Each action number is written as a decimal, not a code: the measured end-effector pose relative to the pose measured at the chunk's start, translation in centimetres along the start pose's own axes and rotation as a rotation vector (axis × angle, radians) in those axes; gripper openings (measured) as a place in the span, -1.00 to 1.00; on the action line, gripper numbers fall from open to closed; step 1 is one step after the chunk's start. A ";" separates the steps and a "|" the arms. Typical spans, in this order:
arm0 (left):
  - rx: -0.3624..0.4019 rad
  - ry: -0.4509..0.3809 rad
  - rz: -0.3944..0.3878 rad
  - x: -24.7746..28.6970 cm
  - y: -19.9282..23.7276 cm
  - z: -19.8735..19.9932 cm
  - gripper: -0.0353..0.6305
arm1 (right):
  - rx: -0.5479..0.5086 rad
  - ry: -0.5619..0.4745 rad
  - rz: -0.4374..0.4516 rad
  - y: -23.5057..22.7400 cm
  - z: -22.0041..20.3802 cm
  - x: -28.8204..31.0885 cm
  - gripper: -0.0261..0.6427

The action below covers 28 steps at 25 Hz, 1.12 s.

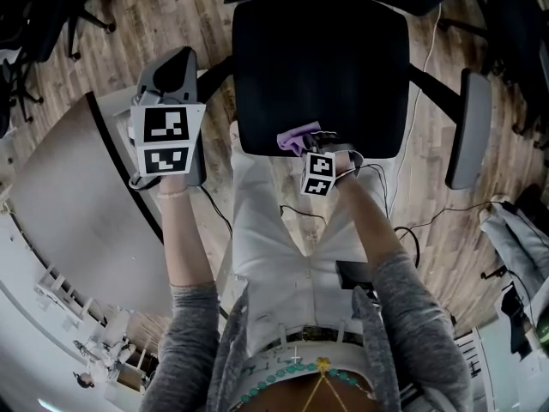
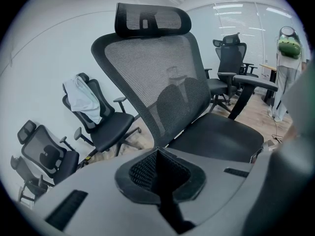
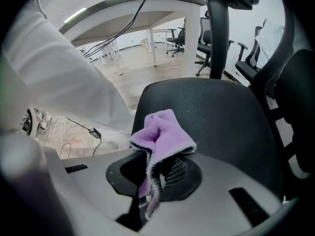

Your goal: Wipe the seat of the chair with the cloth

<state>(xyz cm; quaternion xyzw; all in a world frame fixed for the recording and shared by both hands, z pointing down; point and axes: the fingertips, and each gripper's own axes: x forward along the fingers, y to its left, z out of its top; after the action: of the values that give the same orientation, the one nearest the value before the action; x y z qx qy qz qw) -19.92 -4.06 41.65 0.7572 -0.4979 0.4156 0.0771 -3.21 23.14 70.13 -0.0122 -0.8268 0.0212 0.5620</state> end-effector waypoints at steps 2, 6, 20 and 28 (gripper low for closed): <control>0.001 0.001 0.000 0.0 0.0 0.0 -0.90 | 0.001 0.007 0.000 0.1 -0.7 -0.1 -0.78; 0.001 0.002 0.002 -0.1 0.2 -0.2 -0.90 | 0.019 0.022 -0.001 0.3 -2.0 -0.4 -0.78; 0.002 0.002 0.002 -0.3 0.2 -0.2 -0.90 | 0.068 0.055 -0.015 0.3 -4.9 -1.8 -0.78; 0.006 0.003 0.006 -0.2 -0.1 0.0 -0.90 | 0.111 0.074 -0.015 0.7 -7.7 -2.5 -0.78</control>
<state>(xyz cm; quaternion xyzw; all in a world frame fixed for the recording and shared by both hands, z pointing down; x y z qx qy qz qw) -19.92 -3.88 41.57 0.7555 -0.4987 0.4183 0.0745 4.82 23.87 70.60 0.0246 -0.8029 0.0624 0.5923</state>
